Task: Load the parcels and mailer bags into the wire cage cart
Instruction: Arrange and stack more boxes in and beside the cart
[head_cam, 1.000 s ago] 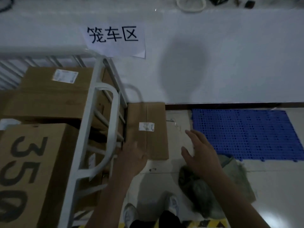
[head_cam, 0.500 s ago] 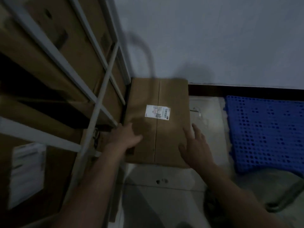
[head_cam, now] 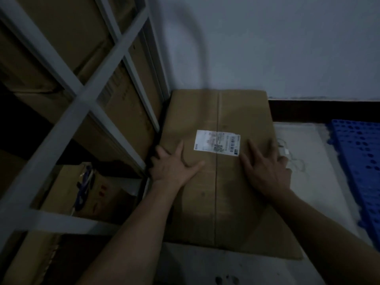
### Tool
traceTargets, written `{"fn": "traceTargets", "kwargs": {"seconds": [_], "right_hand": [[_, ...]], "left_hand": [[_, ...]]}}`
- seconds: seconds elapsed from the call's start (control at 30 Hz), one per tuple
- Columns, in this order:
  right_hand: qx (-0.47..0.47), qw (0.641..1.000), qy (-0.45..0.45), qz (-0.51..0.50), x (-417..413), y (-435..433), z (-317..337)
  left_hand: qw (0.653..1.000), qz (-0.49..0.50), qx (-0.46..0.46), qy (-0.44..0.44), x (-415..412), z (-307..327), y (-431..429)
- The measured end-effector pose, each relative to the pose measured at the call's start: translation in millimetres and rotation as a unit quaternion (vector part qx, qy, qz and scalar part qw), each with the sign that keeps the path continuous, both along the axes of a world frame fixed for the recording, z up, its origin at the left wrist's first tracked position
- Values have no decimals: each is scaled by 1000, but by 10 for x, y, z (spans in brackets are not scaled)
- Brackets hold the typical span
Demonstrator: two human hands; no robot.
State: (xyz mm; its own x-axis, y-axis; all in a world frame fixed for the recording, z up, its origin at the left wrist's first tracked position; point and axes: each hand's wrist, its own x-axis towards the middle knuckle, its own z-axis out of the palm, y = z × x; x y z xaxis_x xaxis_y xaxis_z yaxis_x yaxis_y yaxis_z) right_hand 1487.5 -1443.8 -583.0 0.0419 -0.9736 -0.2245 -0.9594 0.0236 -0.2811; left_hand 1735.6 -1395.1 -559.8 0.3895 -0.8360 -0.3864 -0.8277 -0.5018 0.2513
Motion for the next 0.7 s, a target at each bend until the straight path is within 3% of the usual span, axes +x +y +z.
{"fn": "traceTargets", "kwargs": {"seconds": [0.37, 0.7], "right_hand": [[-24, 999, 29, 21, -53, -5, -5], [-3, 999, 37, 28, -207, 255, 79]], "left_hand": [[998, 21, 1, 52, 151, -44, -215], [1000, -16, 6, -25, 17, -13, 7]]}}
